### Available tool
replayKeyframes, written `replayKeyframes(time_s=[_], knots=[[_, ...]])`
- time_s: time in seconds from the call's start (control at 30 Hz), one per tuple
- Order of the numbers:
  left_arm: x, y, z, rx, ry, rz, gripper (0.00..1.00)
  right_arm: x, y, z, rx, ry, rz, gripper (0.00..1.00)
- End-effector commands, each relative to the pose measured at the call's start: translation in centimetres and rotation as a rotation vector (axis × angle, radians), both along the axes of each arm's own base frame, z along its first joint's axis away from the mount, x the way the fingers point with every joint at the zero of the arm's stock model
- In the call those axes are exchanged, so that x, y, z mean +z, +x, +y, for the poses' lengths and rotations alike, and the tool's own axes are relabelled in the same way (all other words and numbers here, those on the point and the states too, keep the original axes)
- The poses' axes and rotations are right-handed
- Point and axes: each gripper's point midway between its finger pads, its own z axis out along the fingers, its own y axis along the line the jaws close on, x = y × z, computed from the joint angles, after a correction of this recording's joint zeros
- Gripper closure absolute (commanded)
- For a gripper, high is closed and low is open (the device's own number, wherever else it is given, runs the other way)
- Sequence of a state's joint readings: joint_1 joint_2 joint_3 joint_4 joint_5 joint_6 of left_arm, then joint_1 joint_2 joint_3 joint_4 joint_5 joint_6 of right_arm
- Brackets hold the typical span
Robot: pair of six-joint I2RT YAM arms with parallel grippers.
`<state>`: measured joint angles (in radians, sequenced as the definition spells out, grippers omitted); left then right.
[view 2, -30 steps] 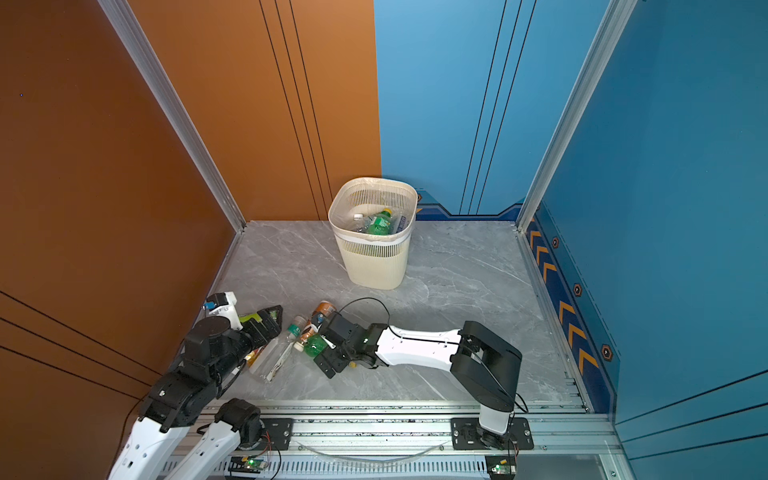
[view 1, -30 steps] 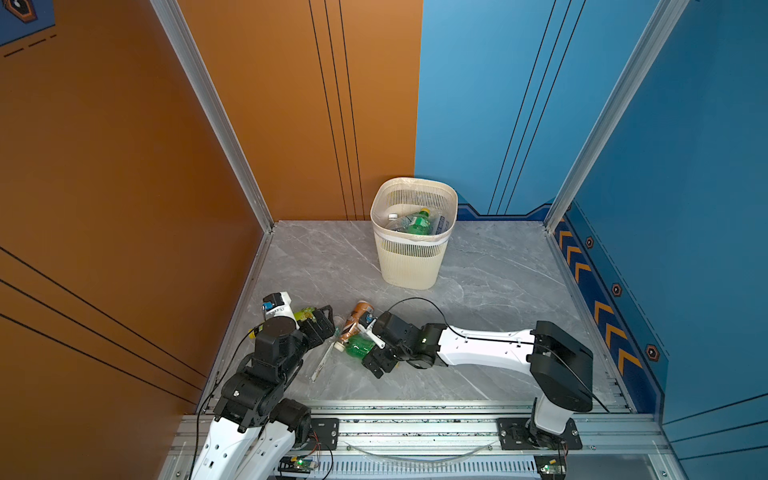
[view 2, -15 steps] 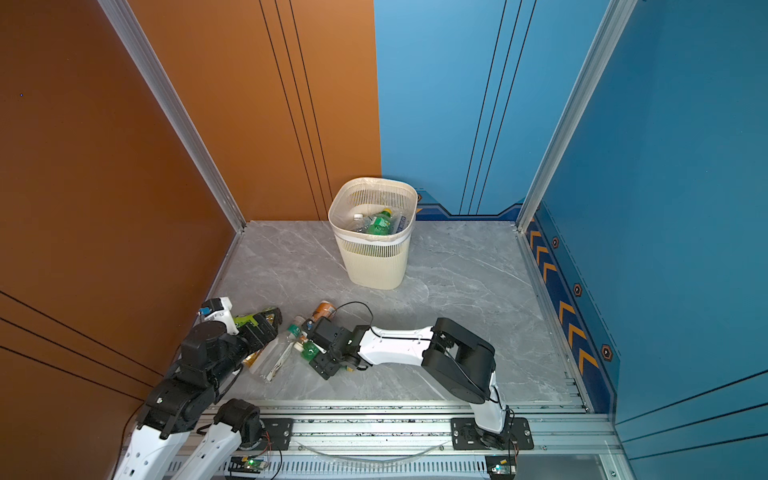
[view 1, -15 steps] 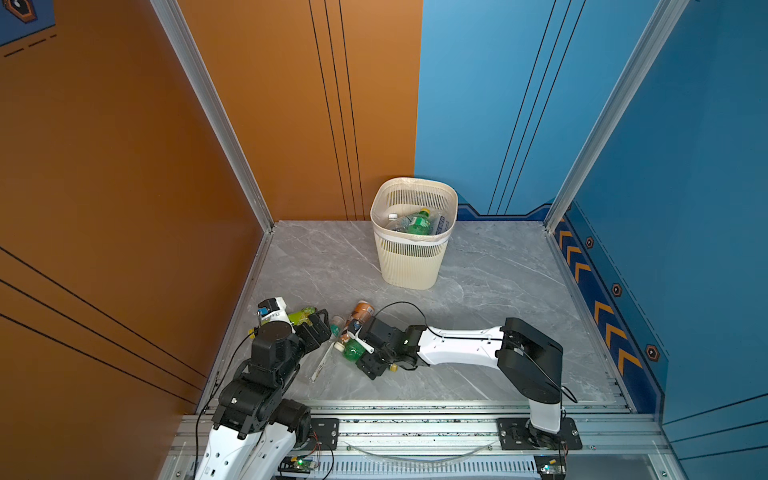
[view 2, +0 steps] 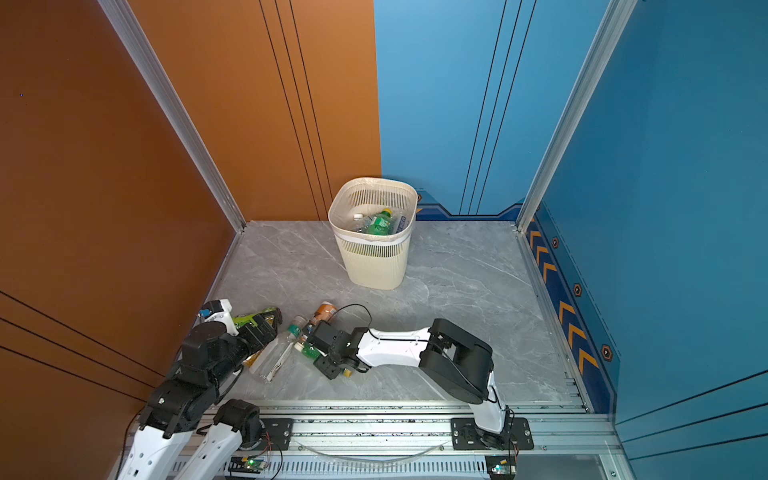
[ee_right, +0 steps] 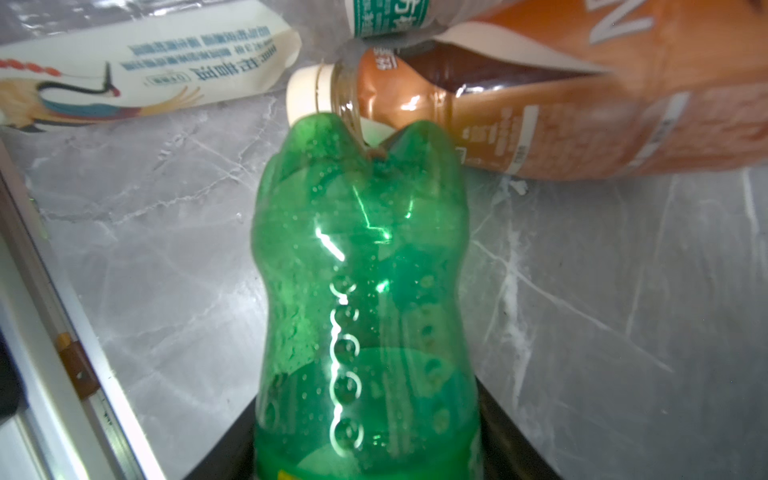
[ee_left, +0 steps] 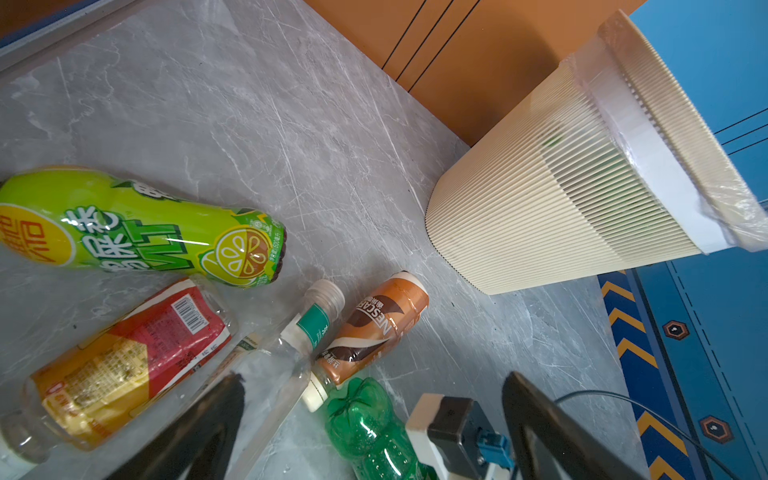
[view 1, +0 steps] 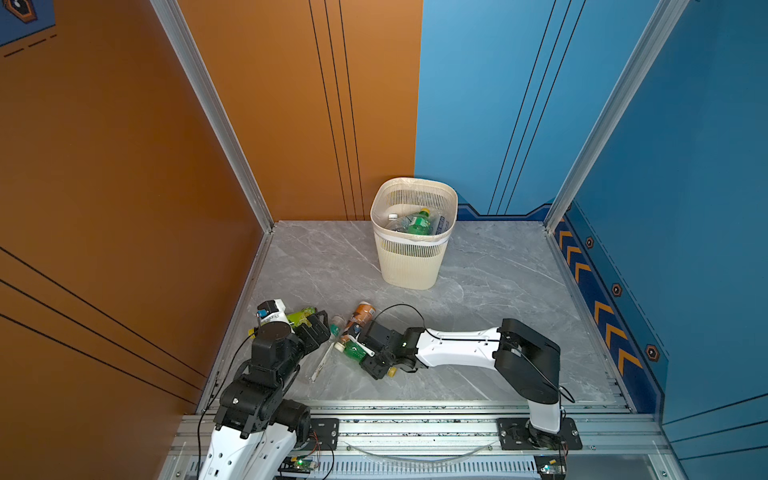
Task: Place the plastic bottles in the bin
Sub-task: 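Lift the green bottle with the right gripper over the wastebasket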
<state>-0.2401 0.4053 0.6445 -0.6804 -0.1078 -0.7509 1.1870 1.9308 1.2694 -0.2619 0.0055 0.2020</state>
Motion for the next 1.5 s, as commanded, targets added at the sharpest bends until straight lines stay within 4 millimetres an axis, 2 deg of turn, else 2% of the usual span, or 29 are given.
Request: replayKeyframes(time_s=[0.0, 0.3, 0.4, 0.5, 0.6, 0.77, 0.97, 1.07, 1.17, 1.33, 1.43, 1.47], knots=[[-0.7, -0.2, -0.1, -0.006, -0.015, 0.019, 0.02, 3.6, -0.2, -0.8, -0.027, 0.049, -0.041, 0.49], [-1.1, 0.1, -0.2, -0.007, -0.025, 0.027, 0.02, 11.7, -0.2, -5.7, -0.159, 0.225, -0.129, 0.5], [-1.3, 0.1, -0.3, -0.007, -0.027, 0.032, 0.02, 15.4, 0.6, -7.1, -0.215, 0.299, -0.188, 0.5], [-1.3, 0.1, -0.3, -0.009, -0.032, 0.034, 0.02, 20.0, 1.9, -8.2, -0.263, 0.4, -0.25, 0.5], [-1.3, 0.1, -0.4, -0.012, -0.036, 0.033, 0.02, 24.8, 3.8, -9.3, -0.324, 0.496, -0.323, 0.5], [-1.3, -0.1, -0.4, -0.018, -0.039, 0.035, 0.02, 32.6, 9.2, -13.1, -0.513, 0.619, -0.44, 0.5], [-1.5, -0.2, -0.5, -0.028, -0.041, 0.043, 0.02, 38.8, 17.1, -18.8, -0.747, 0.769, -0.525, 0.5], [-1.4, -0.2, -0.7, -0.037, -0.041, 0.048, 0.02, 40.3, 20.6, -20.5, -0.813, 0.782, -0.579, 0.49], [-1.6, -0.4, -0.6, -0.041, -0.036, 0.059, 0.02, 40.4, 23.4, -21.2, -0.849, 0.771, -0.586, 0.49], [-1.6, -0.6, -0.6, -0.042, -0.035, 0.066, 0.02, 39.7, 26.6, -20.9, -0.866, 0.745, -0.584, 0.49], [-1.8, -0.7, -0.5, -0.04, -0.034, 0.07, 0.02, 38.8, 27.9, -20.5, -0.87, 0.724, -0.57, 0.49], [-1.8, -0.7, -0.5, -0.038, -0.033, 0.072, 0.02, 39.1, 28.2, -20.4, -0.871, 0.731, -0.574, 0.49]])
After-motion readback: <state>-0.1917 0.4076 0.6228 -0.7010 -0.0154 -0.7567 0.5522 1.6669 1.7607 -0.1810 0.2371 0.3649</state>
